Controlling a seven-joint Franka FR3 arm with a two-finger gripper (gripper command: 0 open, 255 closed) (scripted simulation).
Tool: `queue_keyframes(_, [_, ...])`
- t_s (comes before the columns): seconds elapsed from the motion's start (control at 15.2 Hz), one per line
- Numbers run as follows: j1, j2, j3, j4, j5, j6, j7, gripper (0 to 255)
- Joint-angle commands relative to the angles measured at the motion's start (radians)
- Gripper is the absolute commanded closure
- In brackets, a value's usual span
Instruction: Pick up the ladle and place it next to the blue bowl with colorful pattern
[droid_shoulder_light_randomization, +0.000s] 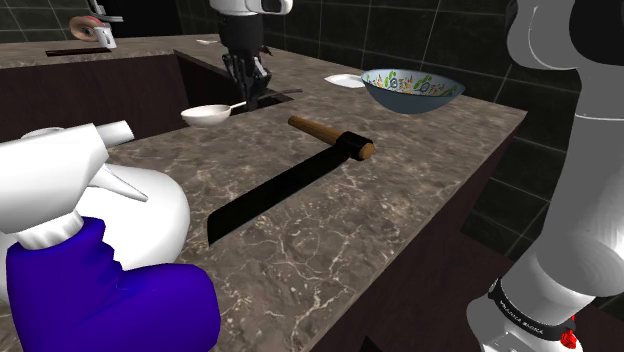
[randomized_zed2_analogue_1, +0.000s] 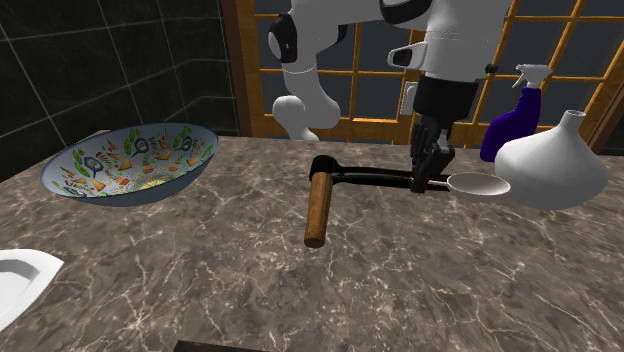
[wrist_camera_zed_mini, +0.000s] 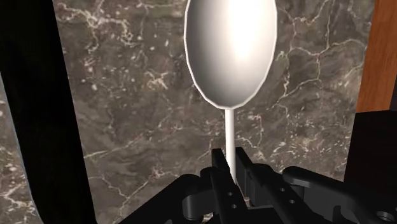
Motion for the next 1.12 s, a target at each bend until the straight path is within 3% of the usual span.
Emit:
queue_keyframes(0.0, [0.015, 0.013, -0.002, 0.045, -0.009, -0.035, -0.002, 255])
queue_keyframes(0.46, [0.081, 0.065, -0.01, 0.218, -0.049, -0.16, -0.01, 255])
queue_keyframes(0.92, [0.185, 0.143, -0.031, 0.436, -0.113, -0.299, -0.025, 255])
queue_keyframes(1.06, [0.033, 0.006, 0.007, 0.229, -0.014, -0.216, -0.045, 255])
